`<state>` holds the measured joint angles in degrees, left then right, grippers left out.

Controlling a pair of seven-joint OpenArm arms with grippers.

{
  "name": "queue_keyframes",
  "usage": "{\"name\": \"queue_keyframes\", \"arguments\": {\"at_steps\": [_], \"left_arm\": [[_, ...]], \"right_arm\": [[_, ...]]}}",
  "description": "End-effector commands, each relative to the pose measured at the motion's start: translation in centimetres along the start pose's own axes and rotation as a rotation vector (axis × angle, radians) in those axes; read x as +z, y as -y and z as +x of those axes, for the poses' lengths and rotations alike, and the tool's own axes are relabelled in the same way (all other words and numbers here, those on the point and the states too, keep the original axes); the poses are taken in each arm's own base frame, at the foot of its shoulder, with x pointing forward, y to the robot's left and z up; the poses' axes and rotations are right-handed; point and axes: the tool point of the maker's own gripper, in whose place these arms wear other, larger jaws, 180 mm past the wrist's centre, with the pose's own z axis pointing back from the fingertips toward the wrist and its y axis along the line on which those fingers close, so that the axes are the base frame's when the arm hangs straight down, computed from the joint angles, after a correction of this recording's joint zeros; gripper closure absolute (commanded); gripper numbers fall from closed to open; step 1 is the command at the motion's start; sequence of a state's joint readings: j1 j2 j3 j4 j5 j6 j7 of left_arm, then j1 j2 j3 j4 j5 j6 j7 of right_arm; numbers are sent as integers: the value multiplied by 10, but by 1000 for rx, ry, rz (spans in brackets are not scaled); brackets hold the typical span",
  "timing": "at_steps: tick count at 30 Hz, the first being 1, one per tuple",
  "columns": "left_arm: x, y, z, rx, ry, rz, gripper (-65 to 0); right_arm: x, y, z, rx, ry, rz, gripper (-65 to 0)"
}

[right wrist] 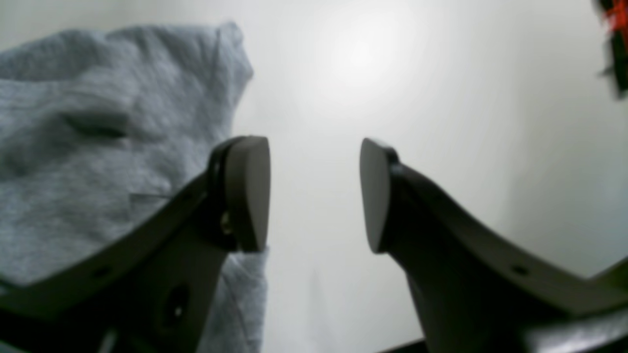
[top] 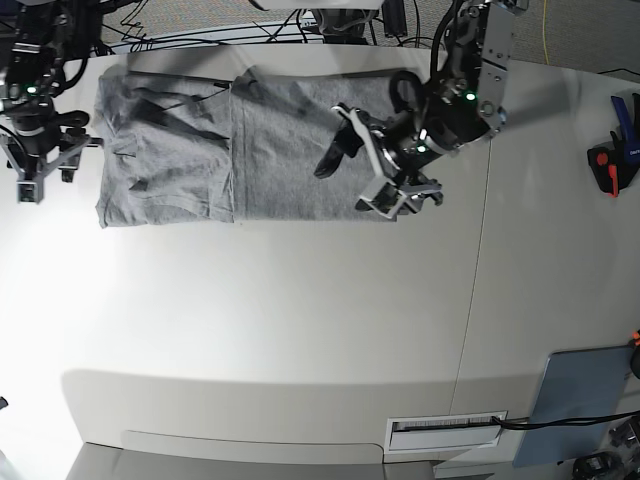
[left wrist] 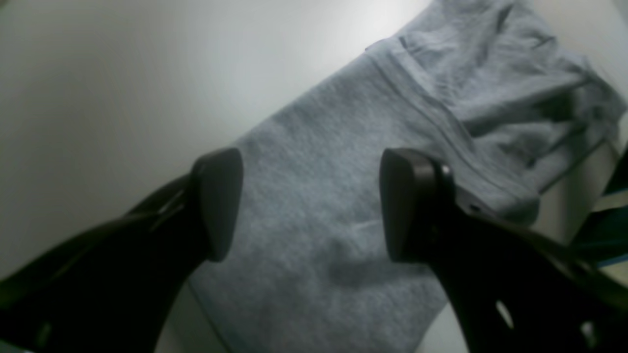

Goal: Fold the T-shirt properly
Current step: 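Reach the right gripper to the collar end of the folded strip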

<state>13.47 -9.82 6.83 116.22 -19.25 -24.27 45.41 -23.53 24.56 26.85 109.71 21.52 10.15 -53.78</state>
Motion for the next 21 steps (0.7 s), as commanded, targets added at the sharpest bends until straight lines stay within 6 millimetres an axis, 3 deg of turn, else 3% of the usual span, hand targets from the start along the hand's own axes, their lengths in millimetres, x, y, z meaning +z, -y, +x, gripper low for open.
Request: {"name": "queue_keyframes", "arguments": {"at_steps": [1,4,6,9,16,21], "left_arm": [[4,-2,12,0,52,-5,-439],[8,-9,10,8,53,9,-439],[9,-10,11,7,52,12,-439],[9,-9,10,8,48,12,-439],[8,-9,10,8,48,12,-438],[8,-9,10,8,48,11,-438]], "right_arm": [[0,9,5,-12,19,2,-292],[-16,12,-13,-88,-44,67,-292],[-27,3,-22,-120,-72,143,-292],[-35,-5,-21,-165,-67,214,-292],[-35,-6,-20,-168,-64,216,-296],[-35,-6,-15,-172,-38,217,-423]]}}
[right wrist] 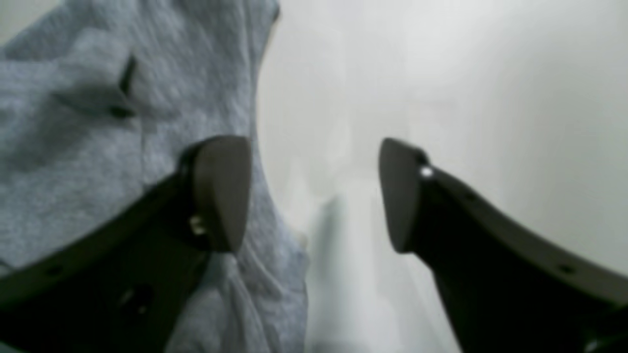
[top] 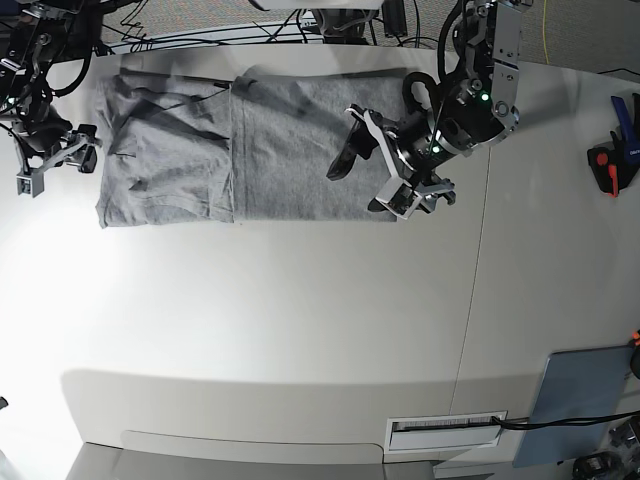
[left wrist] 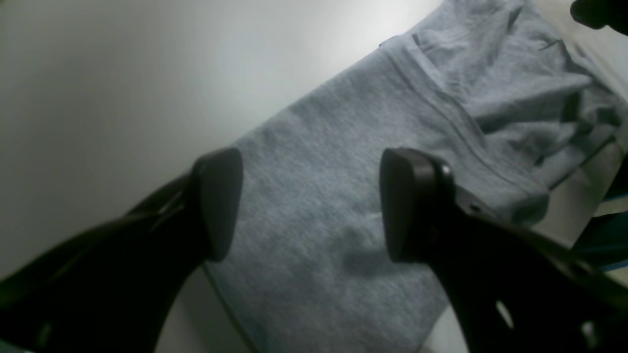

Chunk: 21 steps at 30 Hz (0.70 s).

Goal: Fold the T-shirt properly
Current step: 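Reach the right gripper to the collar end of the folded strip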

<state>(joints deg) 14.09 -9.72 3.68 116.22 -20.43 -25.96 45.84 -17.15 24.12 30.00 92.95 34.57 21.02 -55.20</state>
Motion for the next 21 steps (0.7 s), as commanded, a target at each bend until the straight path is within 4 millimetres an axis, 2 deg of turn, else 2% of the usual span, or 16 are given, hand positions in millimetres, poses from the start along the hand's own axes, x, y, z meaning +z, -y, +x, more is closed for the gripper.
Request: {"name": "queue_keyframes", "arguments": {"at_steps": [1,3,6,8,12,17,21], "left_arm": [[2,1,13,-5,48,-5,-438],[2,1,13,-6,47,-4,-438],[2,0,13,-8,46,-2,-438],[2,0,13,-8,47,-3,-438],[2,0,13,-8,47,-3,-438],[2,1,13,-7,48,-3,-438],[2,0,13,-8,47,-3,-438]], "right_arm": [[6,4,17,18,50,-7,-426],[6,-1,18,-5,56,23,-425],[7,-24,15,-92,33,154,-425],[9,-32,11,-117,8,198,-425],[4,-24,5,-124,-13,172,-425],[-12,-13,-9,-190,-66,158,-425],[-19,-23,-19,-201,-130,231,-425]]}}
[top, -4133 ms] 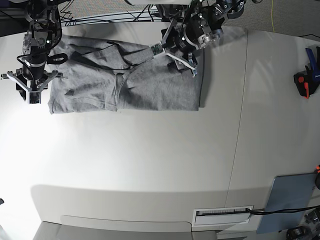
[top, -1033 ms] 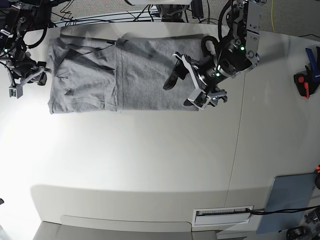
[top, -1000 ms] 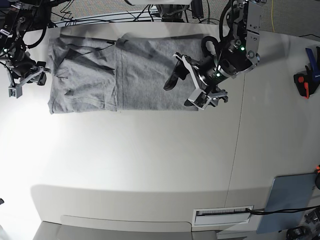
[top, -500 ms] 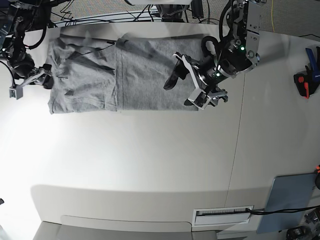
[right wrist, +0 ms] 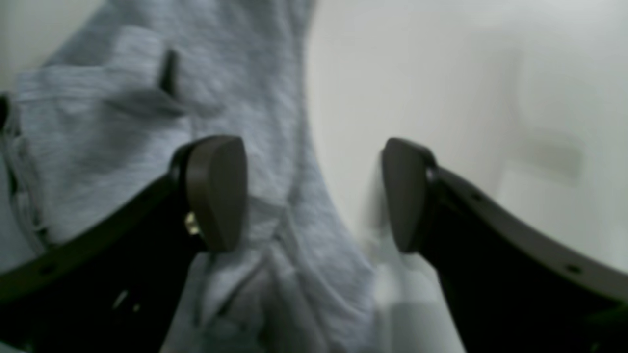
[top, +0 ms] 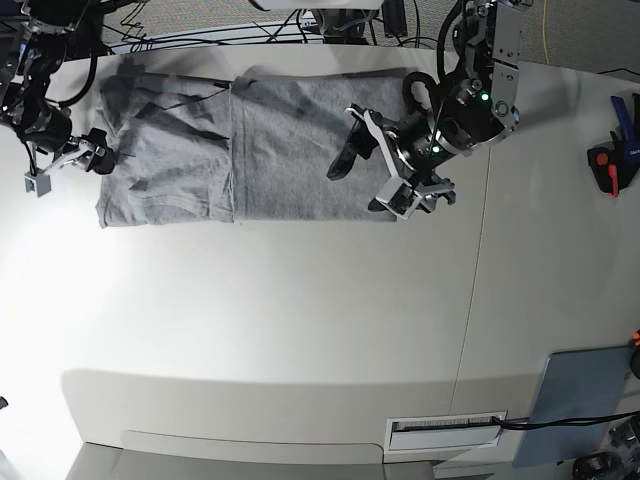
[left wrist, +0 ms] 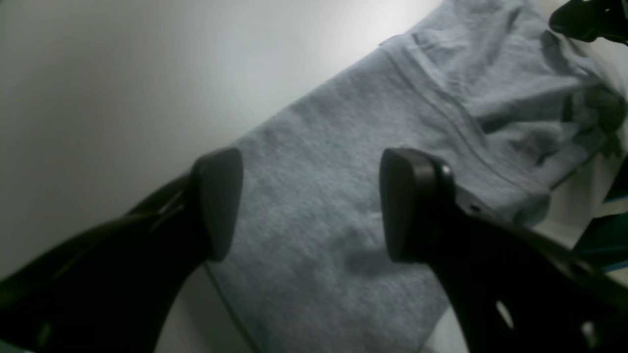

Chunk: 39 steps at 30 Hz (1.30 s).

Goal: Fold the T-shirt properly
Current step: 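Reach the right gripper to the collar end of the folded strip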

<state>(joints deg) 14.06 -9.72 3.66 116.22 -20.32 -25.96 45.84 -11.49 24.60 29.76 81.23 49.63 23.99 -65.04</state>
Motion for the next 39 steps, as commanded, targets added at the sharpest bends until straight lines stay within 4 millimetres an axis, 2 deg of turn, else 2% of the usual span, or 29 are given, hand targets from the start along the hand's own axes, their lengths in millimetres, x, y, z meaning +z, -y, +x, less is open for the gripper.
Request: {"name": "queue_keyframes", "arguments": {"at_steps": [1,9,14,22,28,32,36,39], "left_arm": [[2,1,13,-6,48,-5,-438],[2,1,13,-6,48,-5,-438],[2,1,13,-7,48,-4,-438],[2,1,13,-6,48,-5,-438],[2,1,13,-6,48,-5,-438],[2,1,13,-6,48,-5,-438],[2,1,13,-6,48,-5,-438],[2,1,13,-6,48,-5,-438]], "right_arm": [[2,-3,0,14,-16,23,-425],[3,-23,-5,22,-42,132,-425],[4,-29,-10,37,-72,167,-424],[6,-38,-8,49,-58,221,-424],[6,-39,-9,55,-58,222,-423],[5,-39,-9,56,-59,220,-335],[0,-37,-12,76,-66,194,-334],[-6,-45,-20,100,-102,208,-322]]}}
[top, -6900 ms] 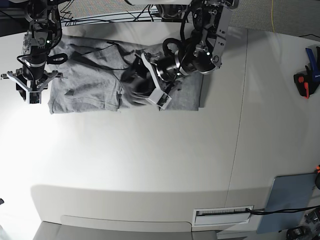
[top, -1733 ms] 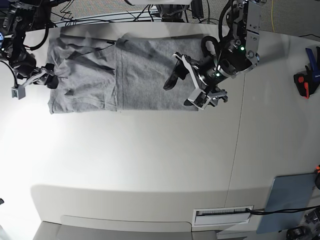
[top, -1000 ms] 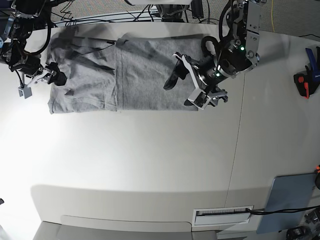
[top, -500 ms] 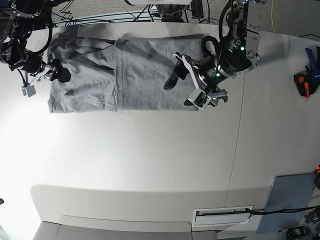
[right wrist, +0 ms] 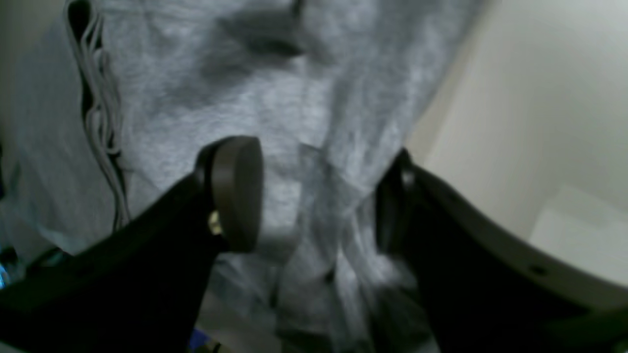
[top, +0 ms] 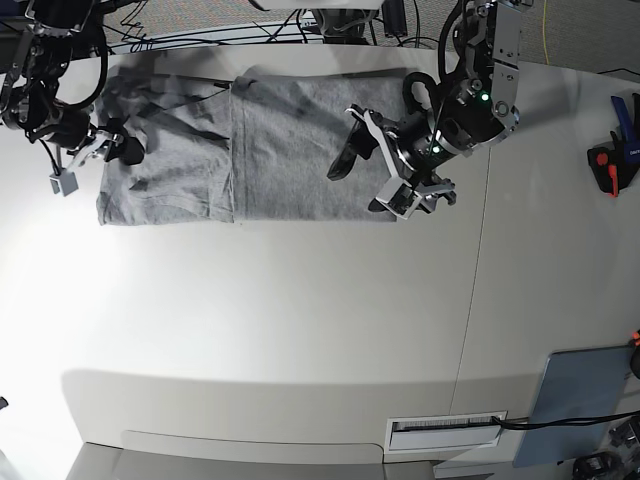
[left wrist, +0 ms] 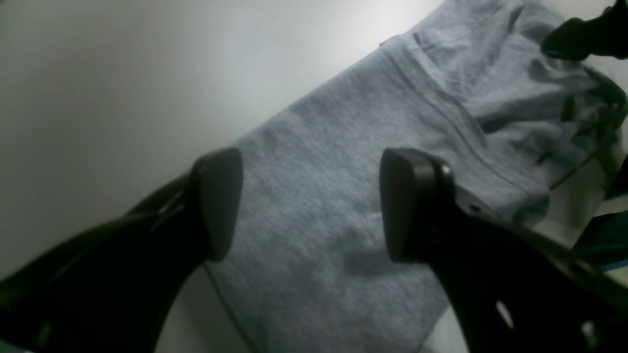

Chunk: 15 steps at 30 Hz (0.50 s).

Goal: Fold the T-shirt properly
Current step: 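Reach the right gripper to the collar end of the folded strip, then grasp the collar end with both grippers and fold it over the stack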

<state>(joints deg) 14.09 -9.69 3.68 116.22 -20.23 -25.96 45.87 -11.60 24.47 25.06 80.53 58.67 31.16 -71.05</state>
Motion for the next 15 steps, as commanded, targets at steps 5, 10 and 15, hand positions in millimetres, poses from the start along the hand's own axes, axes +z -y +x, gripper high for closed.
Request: {"name": "queue_keyframes", "arguments": {"at_steps": [5,10,15], "left_arm": [[2,1,13,-6,49,-5,-438],[2,1,13,-6,48,-4,-438],[2,1,13,-6,48,-4,-438]], "right_arm": [[-19,-9,-6,45,-46,-22,-239],[-27,-8,-11,62,-67,-56,-127],[-13,3,1,44,-23,-86,-16]]}}
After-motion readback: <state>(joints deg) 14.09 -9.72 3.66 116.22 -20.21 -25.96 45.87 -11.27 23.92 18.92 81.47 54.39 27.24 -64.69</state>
